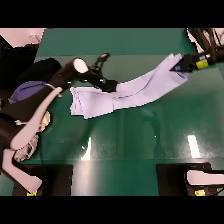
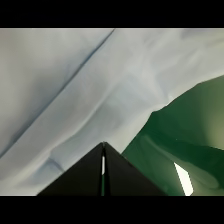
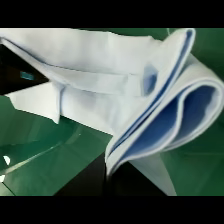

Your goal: Fold the shirts.

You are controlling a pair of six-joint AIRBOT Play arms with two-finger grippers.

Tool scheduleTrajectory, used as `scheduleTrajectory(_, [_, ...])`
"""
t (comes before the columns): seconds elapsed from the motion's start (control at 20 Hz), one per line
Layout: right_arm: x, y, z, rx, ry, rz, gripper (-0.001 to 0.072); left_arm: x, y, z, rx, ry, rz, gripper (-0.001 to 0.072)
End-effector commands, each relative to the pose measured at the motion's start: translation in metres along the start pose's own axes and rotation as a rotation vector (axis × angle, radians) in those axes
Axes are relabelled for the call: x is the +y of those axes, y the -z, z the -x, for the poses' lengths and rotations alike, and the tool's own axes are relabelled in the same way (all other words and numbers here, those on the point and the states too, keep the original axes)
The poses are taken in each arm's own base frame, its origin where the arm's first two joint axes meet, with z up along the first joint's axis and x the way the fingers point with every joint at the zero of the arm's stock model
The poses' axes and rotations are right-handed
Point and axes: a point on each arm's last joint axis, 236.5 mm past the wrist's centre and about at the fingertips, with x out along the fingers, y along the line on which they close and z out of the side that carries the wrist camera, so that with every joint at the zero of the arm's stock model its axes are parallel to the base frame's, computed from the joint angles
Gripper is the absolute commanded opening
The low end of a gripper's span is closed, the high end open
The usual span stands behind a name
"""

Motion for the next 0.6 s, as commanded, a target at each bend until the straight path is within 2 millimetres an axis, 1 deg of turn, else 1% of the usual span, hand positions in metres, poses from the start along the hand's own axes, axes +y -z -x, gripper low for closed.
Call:
scheduleTrajectory(0.0, [0.075, -0.025, -0.012, -0.031, -0.047, 0.141, 0.0010, -0.015, -0.002, -0.046, 0.030, 0.049, 0.004, 0.0030])
scheduleTrajectory(0.05, [0.094, -0.032, -0.018, -0.044, -0.063, 0.185, 0.0010, -0.014, -0.003, -0.052, 0.028, 0.062, 0.030, 0.0030])
scheduleTrajectory(0.15, [0.129, -0.043, -0.033, -0.059, -0.100, 0.246, 0.0010, -0.009, -0.003, -0.058, 0.026, 0.054, 0.034, 0.0030])
scheduleTrajectory(0.25, [0.154, -0.045, -0.050, -0.046, -0.133, 0.289, 0.0010, -0.005, -0.004, -0.058, 0.024, 0.047, 0.035, 0.0030])
scheduleTrajectory(0.35, [0.166, -0.043, -0.069, -0.039, -0.154, 0.298, 0.0010, 0.004, -0.005, -0.056, 0.024, 0.023, 0.025, 0.0030])
scheduleTrajectory(0.45, [0.170, -0.035, -0.086, -0.016, -0.165, 0.289, 0.0010, 0.014, -0.006, -0.052, 0.029, 0.007, 0.029, 0.0030])
scheduleTrajectory(0.55, [0.172, -0.030, -0.094, -0.003, -0.171, 0.286, 0.0010, 0.030, -0.005, -0.042, 0.049, -0.002, 0.053, 0.0029])
